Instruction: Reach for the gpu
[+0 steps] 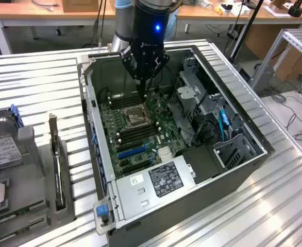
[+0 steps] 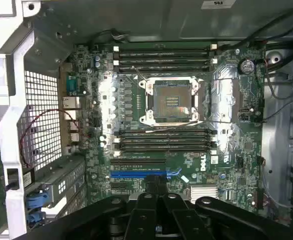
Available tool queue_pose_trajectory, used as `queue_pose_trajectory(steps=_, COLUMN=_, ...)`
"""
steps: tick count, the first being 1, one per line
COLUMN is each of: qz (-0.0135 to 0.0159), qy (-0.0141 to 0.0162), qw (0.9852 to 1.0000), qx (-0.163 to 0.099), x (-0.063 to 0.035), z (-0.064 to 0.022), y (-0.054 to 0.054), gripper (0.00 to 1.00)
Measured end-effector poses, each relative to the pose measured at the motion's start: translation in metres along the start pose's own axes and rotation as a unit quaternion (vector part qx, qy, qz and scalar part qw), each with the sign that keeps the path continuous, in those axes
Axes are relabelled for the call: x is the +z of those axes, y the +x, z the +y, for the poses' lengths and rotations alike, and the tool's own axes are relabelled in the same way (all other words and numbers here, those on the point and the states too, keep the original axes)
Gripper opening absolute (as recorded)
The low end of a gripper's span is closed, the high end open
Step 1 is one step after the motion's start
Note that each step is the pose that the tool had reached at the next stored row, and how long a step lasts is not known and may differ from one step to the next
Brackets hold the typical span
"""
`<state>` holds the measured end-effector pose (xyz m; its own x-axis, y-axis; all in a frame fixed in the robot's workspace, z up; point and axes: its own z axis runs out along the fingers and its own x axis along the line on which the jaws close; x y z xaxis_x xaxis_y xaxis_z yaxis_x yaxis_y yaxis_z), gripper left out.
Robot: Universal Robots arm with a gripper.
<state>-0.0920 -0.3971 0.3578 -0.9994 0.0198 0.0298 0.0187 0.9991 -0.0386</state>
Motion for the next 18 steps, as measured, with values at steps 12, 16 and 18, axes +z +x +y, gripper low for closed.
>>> queue_pose_trajectory(steps=12, qz=0.0037, qy=0.0059, qw=0.9995, qx=-0.029, x=0.006, z=0.0031, y=0.01, gripper=0.11)
queue_pose_trajectory(steps=16, qz=0.0037, qy=0.0059, qw=0.9995, qx=-0.029, x=0.006, z=0.0031, y=0.01, gripper=0.11)
queue_pose_trajectory(steps=18, qz=0.0036, qy=0.0059, qw=0.9995, qx=-0.03, x=0.006, z=0.003, y=0.01, gripper=0.11)
